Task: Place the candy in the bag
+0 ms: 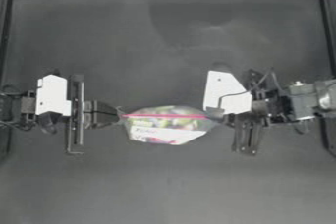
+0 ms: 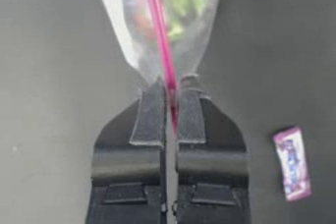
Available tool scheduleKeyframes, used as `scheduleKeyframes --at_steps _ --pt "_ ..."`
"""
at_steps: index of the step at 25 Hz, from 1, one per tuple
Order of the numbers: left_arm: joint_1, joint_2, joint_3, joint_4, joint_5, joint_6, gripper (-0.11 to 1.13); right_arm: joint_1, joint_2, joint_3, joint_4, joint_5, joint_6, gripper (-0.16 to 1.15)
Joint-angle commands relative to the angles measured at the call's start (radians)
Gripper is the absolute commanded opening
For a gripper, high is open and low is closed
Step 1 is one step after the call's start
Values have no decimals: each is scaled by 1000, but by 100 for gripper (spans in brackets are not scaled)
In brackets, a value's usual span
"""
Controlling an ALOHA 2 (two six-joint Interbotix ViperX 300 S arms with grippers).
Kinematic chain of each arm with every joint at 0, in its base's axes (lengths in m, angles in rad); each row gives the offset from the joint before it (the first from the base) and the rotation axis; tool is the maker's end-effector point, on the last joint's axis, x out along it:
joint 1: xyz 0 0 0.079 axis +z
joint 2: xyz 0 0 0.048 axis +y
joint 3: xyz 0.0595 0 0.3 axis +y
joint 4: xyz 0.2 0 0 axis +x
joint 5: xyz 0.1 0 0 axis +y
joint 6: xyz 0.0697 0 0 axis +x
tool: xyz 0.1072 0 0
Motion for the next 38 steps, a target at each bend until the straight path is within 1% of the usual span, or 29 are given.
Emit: scheduleKeyframes --at_steps 1,9,12,18,24,29,38 --pt "5 -37 -3 2 -2 2 4 -2 -29 12 -2 26 8 6" --pt "6 -35 -3 2 -2 0 4 0 -54 31 -5 40 12 6" --pt "11 -35 -8 2 -3 2 4 -2 -66 21 -6 41 11 6" --pt "26 -37 -23 3 -3 5 4 -2 -75 -26 -54 41 3 6" --pt "34 -35 -44 0 -2 63 4 0 -77 -87 -94 89 -9 6" --pt "38 -35 -54 0 3 67 4 0 -77 -118 -89 107 -15 6" --pt "41 14 -57 -2 0 66 4 12 -64 -107 -77 87 -9 5"
